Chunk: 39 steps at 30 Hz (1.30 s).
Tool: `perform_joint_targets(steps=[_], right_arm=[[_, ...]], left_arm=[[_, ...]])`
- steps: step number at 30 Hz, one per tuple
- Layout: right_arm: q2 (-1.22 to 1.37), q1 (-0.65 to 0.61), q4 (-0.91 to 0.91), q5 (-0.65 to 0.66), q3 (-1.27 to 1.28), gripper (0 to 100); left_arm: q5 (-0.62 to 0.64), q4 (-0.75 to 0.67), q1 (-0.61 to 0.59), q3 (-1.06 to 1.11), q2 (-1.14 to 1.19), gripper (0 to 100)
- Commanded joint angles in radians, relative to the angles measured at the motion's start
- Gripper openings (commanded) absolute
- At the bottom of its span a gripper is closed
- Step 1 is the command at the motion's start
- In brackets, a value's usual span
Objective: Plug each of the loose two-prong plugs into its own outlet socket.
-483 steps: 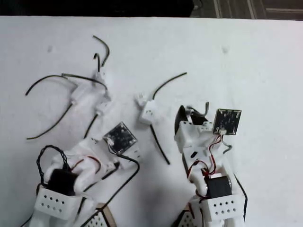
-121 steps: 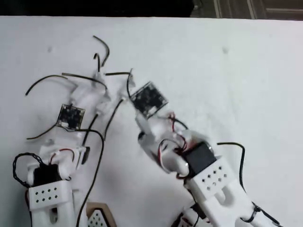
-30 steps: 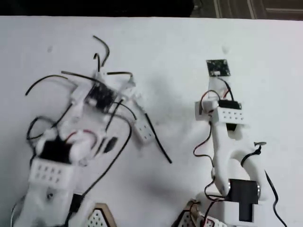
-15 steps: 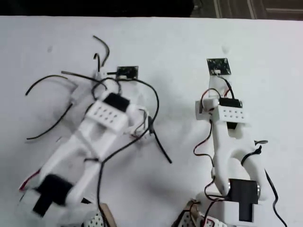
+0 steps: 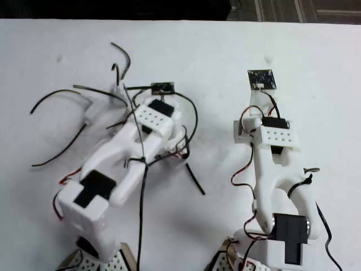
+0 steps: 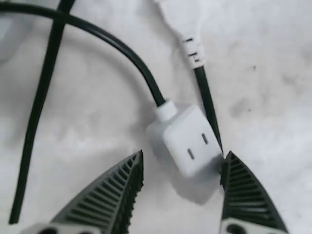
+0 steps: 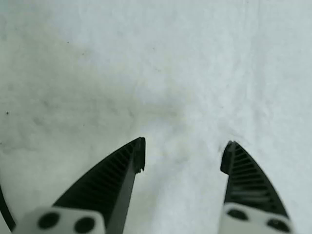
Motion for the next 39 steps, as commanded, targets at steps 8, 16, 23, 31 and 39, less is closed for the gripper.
perform_joint_targets(steps=[8, 16, 23, 31, 39], right_arm=[[-0.005, 0.007, 0.008, -0.008, -0.035, 24.8], [-0.005, 0.005, 0.031, -0.008, -0.040, 24.8], [-0.005, 0.005, 0.033, -0.008, -0.040, 24.8], [-0.007, 0.005, 0.033, -0.008, -0.040, 24.8], [-0.007, 0.005, 0.033, -0.008, -0.040, 24.8]], left_arm=[[0.032, 0.077, 0.010, -0.095, 0.077, 26], [-0.017, 0.153, 0.008, -0.147, 0.090, 26], [-0.069, 0.089, 0.004, -0.054, 0.090, 26], [-0.522, 0.141, 0.010, -0.049, 0.077, 4], [-0.858, 0.204, -0.056, -0.058, 0.077, 2]])
